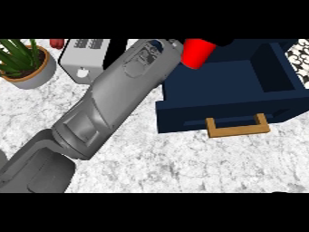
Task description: Pick up the can, place it into the drawer and close the drawer
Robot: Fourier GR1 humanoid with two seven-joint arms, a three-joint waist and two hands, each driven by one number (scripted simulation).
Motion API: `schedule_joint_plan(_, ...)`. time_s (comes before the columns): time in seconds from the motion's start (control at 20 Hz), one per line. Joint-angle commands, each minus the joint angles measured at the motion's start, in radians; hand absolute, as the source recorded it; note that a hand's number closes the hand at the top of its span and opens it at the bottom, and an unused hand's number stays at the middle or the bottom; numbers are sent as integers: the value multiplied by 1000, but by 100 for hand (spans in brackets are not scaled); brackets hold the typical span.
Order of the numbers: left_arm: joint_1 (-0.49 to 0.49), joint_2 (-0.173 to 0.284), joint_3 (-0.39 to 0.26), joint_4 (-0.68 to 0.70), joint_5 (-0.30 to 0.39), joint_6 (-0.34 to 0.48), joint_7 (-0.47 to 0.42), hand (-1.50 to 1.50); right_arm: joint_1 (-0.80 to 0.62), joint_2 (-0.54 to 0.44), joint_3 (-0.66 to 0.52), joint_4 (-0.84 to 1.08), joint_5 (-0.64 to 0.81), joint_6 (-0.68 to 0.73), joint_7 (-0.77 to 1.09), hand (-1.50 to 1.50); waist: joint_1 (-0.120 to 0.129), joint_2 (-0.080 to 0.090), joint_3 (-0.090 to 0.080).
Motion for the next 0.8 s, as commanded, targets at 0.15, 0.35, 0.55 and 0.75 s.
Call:
schedule_joint_plan(0.15, -20, 0, -65, 62, 41, 10, -36, 150, -15, -7, 6, 3, 3, 1, 19, -150, -12, 2, 0)
schedule_joint_plan(0.35, 2, 0, -130, 62, 54, 71, -42, 150, -58, 13, 30, 55, 37, -18, -18, -150, -29, 9, 1)
schedule_joint_plan(0.55, 50, 0, -165, 74, 59, 72, -107, 150, -70, -16, 14, -11, -8, -6, 42, -150, -45, 12, 0)
schedule_joint_plan(0.75, 17, 0, -161, 111, 84, 84, -74, -150, -73, -20, 0, 3, -15, -6, 34, -150, -40, 11, 0)
